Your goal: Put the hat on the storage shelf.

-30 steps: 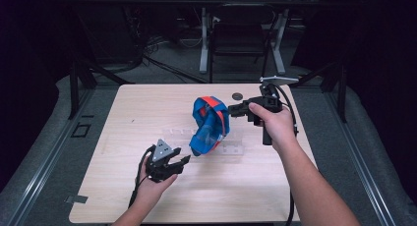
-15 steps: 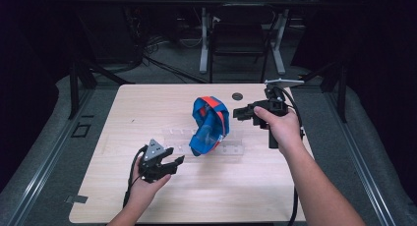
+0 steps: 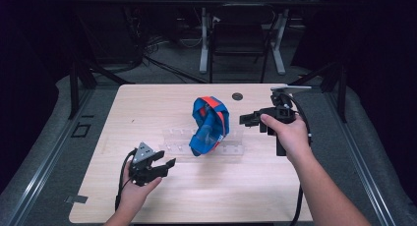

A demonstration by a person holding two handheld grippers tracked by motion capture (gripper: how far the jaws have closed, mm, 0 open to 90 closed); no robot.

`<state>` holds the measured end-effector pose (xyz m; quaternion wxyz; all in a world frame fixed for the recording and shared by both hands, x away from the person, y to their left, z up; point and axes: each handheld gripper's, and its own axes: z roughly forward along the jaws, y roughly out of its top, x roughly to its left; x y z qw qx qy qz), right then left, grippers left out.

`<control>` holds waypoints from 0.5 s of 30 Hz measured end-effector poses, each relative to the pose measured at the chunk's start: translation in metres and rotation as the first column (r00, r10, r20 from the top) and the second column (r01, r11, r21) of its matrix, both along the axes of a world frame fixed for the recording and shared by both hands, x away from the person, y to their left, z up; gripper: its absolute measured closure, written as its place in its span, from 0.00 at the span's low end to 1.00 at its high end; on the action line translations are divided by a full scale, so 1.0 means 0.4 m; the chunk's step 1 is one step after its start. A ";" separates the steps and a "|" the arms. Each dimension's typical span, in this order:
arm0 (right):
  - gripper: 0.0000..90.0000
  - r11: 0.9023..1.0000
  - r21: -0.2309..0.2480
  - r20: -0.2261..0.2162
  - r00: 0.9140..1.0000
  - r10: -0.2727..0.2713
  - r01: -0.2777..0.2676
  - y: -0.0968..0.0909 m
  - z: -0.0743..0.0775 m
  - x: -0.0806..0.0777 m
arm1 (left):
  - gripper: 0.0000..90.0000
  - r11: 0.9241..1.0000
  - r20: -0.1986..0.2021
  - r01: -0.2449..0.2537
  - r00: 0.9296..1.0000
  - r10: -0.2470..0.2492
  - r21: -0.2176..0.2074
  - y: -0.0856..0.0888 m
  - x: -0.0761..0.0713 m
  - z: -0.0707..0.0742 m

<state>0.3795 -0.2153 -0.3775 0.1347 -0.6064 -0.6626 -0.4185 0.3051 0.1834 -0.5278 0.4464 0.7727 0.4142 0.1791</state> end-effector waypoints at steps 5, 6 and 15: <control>0.72 1.000 -0.007 0.008 1.000 -0.003 0.003 -0.015 -0.013 -0.019 | 0.50 1.000 -0.009 -0.011 1.000 0.011 0.007 0.025 -0.008 -0.009; 0.72 1.000 -0.008 0.010 1.000 -0.003 0.003 -0.018 -0.017 -0.025 | 0.50 1.000 -0.007 -0.011 1.000 0.011 0.006 0.028 -0.008 -0.010; 0.72 1.000 -0.021 0.013 1.000 -0.010 0.010 -0.033 -0.056 -0.066 | 0.50 0.999 -0.009 -0.036 0.999 0.036 0.013 0.066 -0.020 -0.019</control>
